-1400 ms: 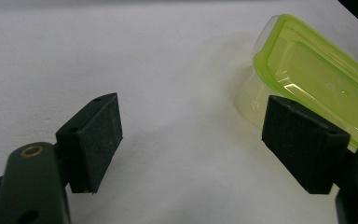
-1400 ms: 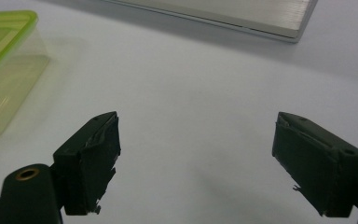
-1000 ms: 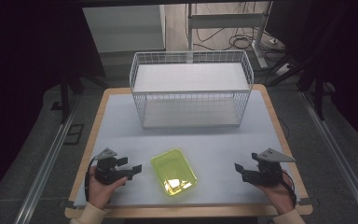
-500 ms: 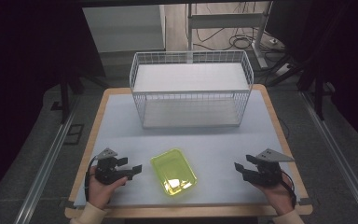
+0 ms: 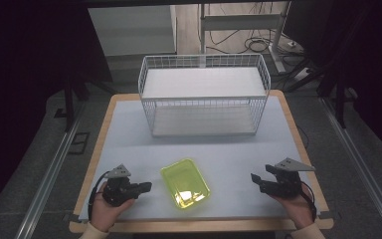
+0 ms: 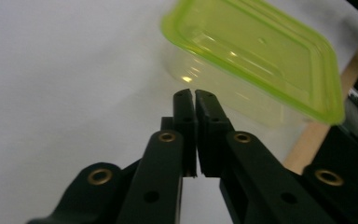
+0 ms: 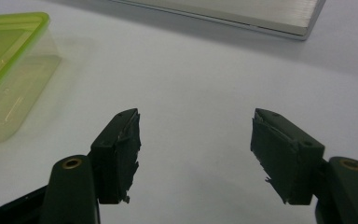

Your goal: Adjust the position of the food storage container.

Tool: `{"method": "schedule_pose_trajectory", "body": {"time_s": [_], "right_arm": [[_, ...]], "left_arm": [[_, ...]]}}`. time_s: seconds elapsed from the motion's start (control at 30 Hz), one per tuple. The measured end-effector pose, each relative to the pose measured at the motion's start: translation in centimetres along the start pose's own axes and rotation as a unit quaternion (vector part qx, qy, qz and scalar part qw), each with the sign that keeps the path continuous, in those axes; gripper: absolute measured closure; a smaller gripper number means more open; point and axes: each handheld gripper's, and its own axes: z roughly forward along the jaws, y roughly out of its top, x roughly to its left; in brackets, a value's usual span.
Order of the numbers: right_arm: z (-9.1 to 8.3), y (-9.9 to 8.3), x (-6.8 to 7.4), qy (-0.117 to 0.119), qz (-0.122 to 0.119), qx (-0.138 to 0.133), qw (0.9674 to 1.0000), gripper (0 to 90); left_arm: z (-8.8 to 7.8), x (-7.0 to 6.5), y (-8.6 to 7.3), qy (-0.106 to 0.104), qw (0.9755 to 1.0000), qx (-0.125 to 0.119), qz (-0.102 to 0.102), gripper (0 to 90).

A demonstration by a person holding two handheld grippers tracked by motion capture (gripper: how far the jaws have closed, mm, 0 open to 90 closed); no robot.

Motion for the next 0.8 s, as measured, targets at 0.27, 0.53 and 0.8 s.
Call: {"method": "schedule_pose_trajectory", "body": {"time_s": [0.27, 0.53, 0.8], "right_arm": [[-0.1, 0.0, -0.3, 0.001, 0.008, -0.002, 1.0, 31.1], [-0.1, 0.1, -0.3, -0.006, 0.011, -0.002, 0.9999, 26.0], [0.1, 0.0, -0.3, -0.01, 0.013, 0.002, 0.9999, 22.9]], "left_arm": [[1.9, -2.7, -0.3, -0.035, 0.9978, 0.046, 0.033, 89.6], [3.0, -3.7, -0.3, -0.053, 0.9941, 0.076, 0.058, 89.6], [3.5, -4.2, -0.3, -0.06, 0.9931, 0.079, 0.062, 89.5]]}}
